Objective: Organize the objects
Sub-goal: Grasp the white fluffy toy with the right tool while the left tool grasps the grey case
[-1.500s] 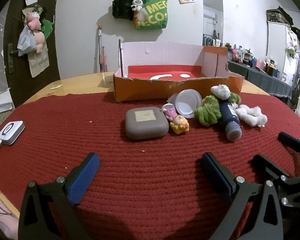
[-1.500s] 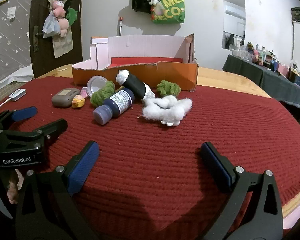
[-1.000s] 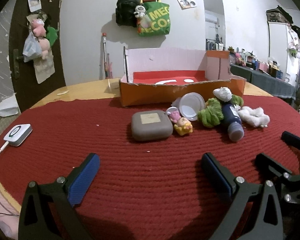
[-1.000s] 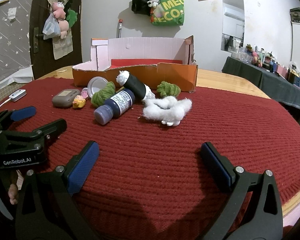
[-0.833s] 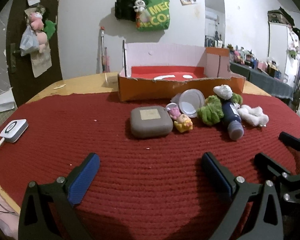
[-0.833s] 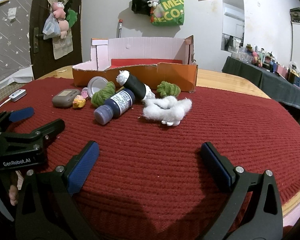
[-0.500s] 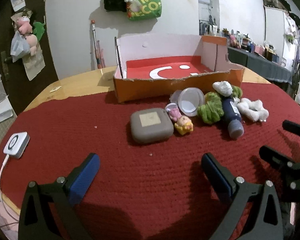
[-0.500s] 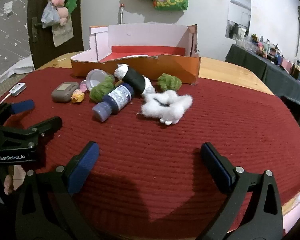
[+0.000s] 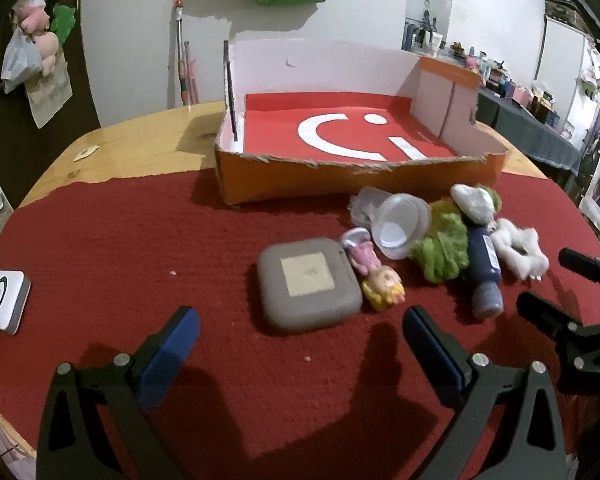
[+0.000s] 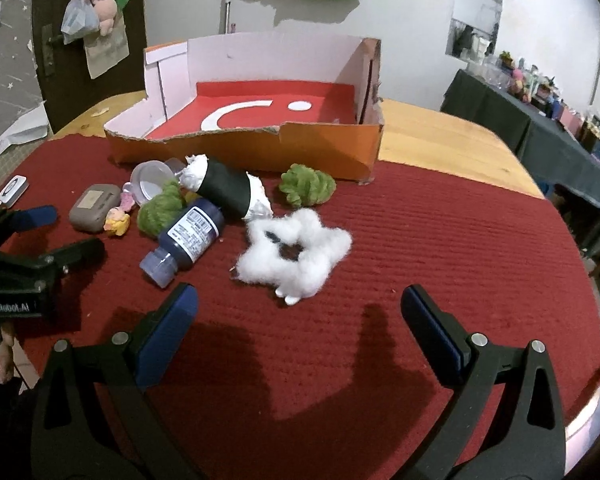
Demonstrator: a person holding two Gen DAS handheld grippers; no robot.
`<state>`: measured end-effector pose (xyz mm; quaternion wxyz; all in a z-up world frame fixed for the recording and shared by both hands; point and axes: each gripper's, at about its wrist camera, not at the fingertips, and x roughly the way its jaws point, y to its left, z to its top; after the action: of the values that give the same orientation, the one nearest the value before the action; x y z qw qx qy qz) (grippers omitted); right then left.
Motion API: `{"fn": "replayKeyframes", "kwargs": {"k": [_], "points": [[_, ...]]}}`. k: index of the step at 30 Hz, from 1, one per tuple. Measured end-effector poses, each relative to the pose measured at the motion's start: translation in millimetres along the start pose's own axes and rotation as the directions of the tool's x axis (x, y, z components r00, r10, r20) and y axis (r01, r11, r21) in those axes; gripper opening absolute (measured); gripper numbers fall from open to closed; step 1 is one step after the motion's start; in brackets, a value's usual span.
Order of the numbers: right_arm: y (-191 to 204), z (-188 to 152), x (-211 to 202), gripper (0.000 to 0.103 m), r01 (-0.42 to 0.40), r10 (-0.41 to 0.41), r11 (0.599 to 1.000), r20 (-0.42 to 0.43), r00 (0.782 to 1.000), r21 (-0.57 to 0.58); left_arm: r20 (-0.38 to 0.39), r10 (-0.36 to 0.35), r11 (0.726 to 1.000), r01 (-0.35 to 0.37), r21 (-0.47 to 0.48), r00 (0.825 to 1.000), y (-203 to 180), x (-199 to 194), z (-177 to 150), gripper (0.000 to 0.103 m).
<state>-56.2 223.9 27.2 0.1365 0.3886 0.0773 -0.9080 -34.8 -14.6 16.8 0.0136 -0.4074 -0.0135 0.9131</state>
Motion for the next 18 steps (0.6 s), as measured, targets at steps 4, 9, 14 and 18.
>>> {"fn": "replayKeyframes", "kwargs": {"k": [4, 9, 14, 18], "points": [[-0.2, 5.3, 6.5, 0.102, -0.017, 0.017, 1.0, -0.019, 1.0, 0.001, 0.0, 0.002, 1.0, -0.002, 0.006, 1.0, 0.5, 2.2, 7.0, 0.103], [-3.5, 13.5, 12.2, 0.094, -0.037, 0.038, 0.999, -0.034, 0.999, 0.02, -0.005, -0.006, 1.0, 0.006, 0.019, 1.0, -3.1, 5.7, 11.6, 0.103], [-8.2, 17.8, 19.2, 0.079, -0.055, 0.057, 0.998, -0.055, 0.997, 0.04, -0.007, -0.015, 1.0, 0.015, 0.015, 1.0, -2.7, 7.4, 14.2, 0.101], [-7.7, 18.5, 22.2, 0.066, -0.047, 0.048, 0.998, -0.06, 0.997, 0.03, -0.013, -0.034, 0.999, 0.034, 0.006, 0.999, -1.0, 9.0, 14.8, 0.093]]}}
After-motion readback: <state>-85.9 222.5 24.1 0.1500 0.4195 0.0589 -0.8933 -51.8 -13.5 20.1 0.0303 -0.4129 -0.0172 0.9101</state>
